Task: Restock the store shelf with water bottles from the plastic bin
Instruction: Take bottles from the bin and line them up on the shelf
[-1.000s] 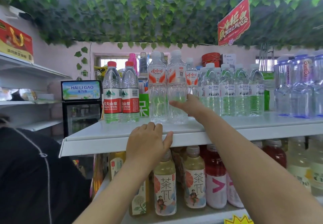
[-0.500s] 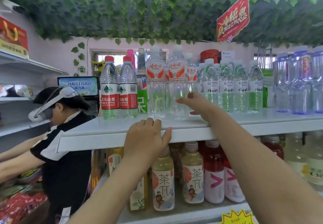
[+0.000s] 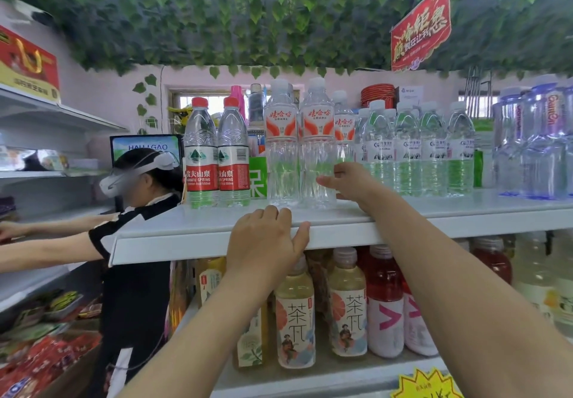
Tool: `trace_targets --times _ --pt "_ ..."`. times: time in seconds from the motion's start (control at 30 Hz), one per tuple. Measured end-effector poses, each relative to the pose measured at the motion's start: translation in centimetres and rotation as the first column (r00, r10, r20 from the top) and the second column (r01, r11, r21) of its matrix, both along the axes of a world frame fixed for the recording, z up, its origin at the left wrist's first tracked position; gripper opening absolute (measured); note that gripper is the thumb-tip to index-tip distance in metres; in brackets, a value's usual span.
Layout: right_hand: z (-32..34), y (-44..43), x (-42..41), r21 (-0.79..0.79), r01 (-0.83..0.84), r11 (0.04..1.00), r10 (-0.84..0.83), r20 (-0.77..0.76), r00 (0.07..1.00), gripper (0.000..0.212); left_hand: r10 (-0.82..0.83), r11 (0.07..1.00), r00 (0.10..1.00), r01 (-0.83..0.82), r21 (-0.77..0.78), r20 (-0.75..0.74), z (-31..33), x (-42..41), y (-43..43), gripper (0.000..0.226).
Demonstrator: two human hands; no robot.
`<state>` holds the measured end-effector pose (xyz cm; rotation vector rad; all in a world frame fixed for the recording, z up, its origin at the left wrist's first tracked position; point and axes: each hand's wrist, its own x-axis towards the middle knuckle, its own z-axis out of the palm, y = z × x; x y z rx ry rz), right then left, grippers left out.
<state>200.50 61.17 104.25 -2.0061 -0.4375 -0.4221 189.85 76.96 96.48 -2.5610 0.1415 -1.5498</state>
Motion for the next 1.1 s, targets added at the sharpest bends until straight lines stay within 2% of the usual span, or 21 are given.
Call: trace_targets --times 0.1,0.23,0.4,0.57,0.7,0.8,0.97,1.1 --pt "-0.1 0.2 0.0 -0.022 0.024 0.999 -0.024 0.012 1.0 0.073 0.017 1.0 1.0 -0.016 0.019 -0.022 0.0 0.0 0.0 0.068" --pt "-0.1 0.3 -0.3 -0.069 0.046 0.997 -0.045 0.009 0.999 0.075 0.017 1.0 0.996 -0.017 0.008 -0.087 0.1 -0.2 -0.1 0.05" --pt "0.2 0.4 -1.3 -0.171 0.081 0.982 -0.081 0.004 0.997 0.074 0.057 0.998 0.989 -0.054 0.024 -0.137 0.4 -0.3 -0.2 0.05" --pt "0.5 -0.4 -3.4 -0.422 0.177 0.889 -0.169 0.057 0.984 0.061 0.063 0.998 0.971 -0.063 0.004 -0.232 1.0 -0.8 -0.3 0.047" --pt "0.7 -2.2 -6.7 -0.549 0.156 0.821 -0.128 0.09 0.988 0.064 0.028 0.994 0.907 -0.07 -0.085 -0.421 2.3 -2.4 -0.9 0.047" --pt "0.7 -4.5 -9.9 -0.64 0.129 0.757 -0.079 0.107 0.991 0.064 0.073 0.983 0.867 -0.146 -0.111 -0.493 3.6 -4.5 -2.0 0.043" --pt "-0.4 -9.7 -16.2 -0.679 0.098 0.728 0.011 0.155 0.988 0.063 0.123 0.979 0.87 -0.186 -0.088 -0.477 4.9 -10.8 -5.4 0.03" --pt "-1.6 -14.7 -20.2 -0.677 0.125 0.725 0.008 0.191 0.982 0.062 0.152 0.97 0.879 -0.221 -0.104 -0.452 5.0 -16.7 -8.7 0.026"
